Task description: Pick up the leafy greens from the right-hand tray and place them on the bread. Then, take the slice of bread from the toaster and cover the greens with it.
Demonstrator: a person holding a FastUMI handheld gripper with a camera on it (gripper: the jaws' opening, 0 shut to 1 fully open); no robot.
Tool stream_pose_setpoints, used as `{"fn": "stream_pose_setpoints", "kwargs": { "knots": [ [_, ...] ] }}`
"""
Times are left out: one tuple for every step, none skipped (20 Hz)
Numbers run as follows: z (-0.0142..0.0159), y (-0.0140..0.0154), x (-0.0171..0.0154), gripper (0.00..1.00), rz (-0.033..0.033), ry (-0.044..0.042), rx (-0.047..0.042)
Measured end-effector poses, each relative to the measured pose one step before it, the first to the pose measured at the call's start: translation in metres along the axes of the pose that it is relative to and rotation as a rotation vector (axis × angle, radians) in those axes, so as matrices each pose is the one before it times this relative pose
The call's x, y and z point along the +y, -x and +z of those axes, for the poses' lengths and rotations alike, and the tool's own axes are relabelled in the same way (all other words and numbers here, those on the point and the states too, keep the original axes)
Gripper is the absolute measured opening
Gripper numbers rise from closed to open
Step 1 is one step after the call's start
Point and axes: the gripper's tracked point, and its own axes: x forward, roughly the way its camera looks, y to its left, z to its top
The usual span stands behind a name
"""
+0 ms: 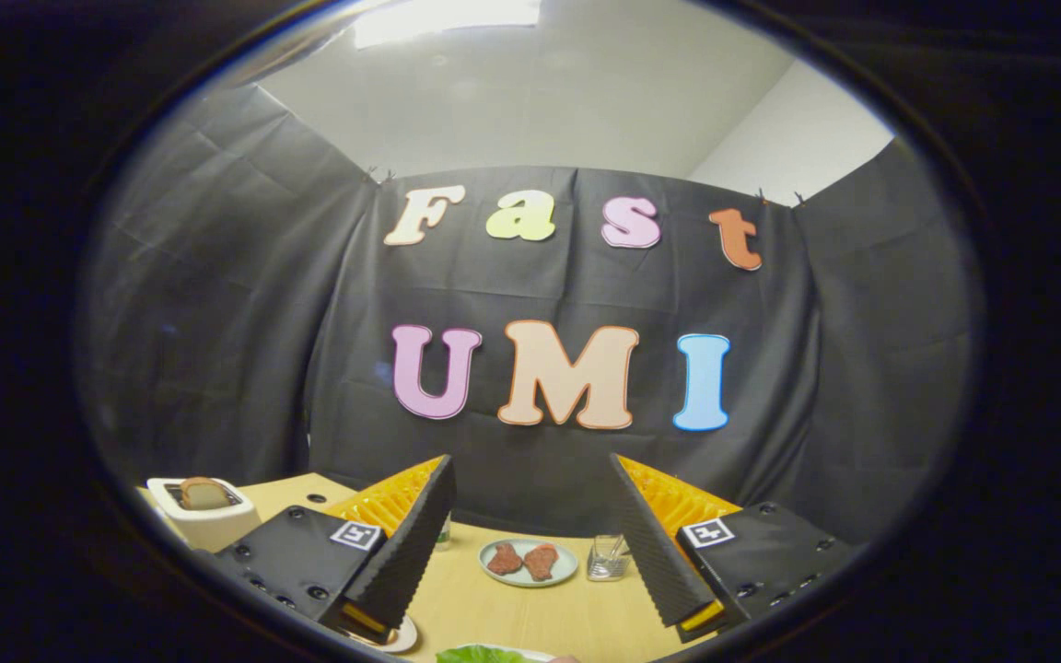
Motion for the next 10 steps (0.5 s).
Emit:
{"fn": "stream_pose_setpoints", "kwargs": {
  "knots": [
    [-0.00058, 0.00005, -0.00138, 1.0, 0.00169, -0.0006, 0.00217],
    [-0.00107, 0.00077, -0.00111, 1.0, 0.00218, 0.00027, 0.0028],
    [-0.00027, 0.00058, -0.00109, 1.0, 0.00275, 0.0002, 0.00175],
    [-0.00145, 0.00016, -0.00099, 1.0, 0.0059, 0.00111, 0.00213],
    [-0.00127, 0.00051, -0.00109, 1.0, 0.00893, 0.00237, 0.00439],
    [-0.00295, 0.00032, -0.00036, 1.0, 0.01006, 0.00229, 0.00801],
    [-0.00293, 0.00125, 0.00088, 1.0, 0.01843, -0.0014, 0.00966],
    [-0.00259, -0.00041, 0.00115, 1.0, 0.01688, -0.00178, 0.01013],
    [-0.00325, -0.00031, -0.00217, 1.0, 0.01103, 0.00146, 0.01083],
    [-0.0035, 0.00032, -0.0041, 1.0, 0.01013, 0.00413, 0.01156]
  ]
}}
